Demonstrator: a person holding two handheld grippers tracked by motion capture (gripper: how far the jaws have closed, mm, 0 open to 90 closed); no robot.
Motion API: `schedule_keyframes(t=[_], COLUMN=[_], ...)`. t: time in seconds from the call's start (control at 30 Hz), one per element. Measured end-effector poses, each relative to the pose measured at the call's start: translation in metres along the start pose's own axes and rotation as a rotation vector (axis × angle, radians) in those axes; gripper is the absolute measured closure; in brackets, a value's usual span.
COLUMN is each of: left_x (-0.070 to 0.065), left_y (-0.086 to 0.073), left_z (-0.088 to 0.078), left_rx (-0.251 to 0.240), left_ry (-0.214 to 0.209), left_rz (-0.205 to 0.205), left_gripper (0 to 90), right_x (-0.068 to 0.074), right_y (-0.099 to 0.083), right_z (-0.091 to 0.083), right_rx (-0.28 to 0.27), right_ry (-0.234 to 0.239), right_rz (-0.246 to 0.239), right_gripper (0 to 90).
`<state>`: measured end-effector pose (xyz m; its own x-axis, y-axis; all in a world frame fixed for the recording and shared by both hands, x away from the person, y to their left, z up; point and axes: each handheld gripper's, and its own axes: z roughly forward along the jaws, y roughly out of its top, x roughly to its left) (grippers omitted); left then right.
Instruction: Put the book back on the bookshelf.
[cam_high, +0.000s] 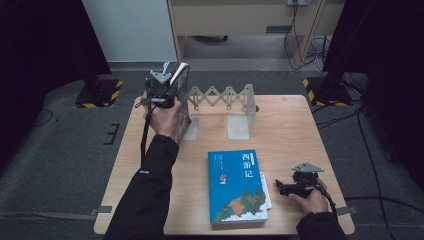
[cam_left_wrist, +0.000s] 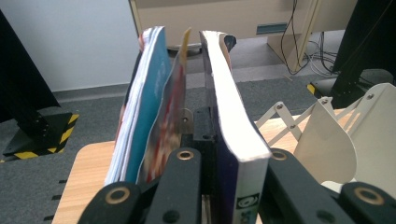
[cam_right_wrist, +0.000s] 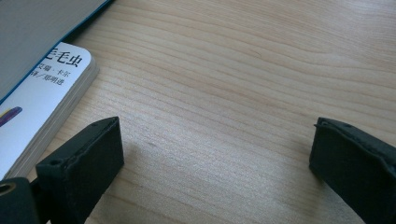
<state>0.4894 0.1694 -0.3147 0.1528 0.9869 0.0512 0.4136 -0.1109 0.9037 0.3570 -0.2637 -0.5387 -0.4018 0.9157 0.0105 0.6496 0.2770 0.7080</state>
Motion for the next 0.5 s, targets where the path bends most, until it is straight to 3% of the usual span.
schedule_keyframes(t=[0.17, 0.27, 0.5], left_x=[-0.0071, -0.0060, -0.0028], left_y=[0.0007, -0.0005, -0.0036], left_z=[0.0036, 0.0048, 0.0036], left_rx=[0.005, 0.015, 0.004], left_ry=[0.018, 0.026, -0.004], left_rz=[0.025, 0.019, -0.005], left_gripper=[81.8, 81.8, 81.8], right_x=[0.0000, 0.0000, 0.0003], right_y=[-0.0001, -0.0001, -0.0001], right_z=[0.0000, 0.0000, 0.0000], right_rx=[0.000, 0.000, 0.000], right_ry=[0.003, 0.004, 0.004], right_rz=[-0.006, -0.007, -0.005], right_gripper=[3.2, 3.2, 3.2])
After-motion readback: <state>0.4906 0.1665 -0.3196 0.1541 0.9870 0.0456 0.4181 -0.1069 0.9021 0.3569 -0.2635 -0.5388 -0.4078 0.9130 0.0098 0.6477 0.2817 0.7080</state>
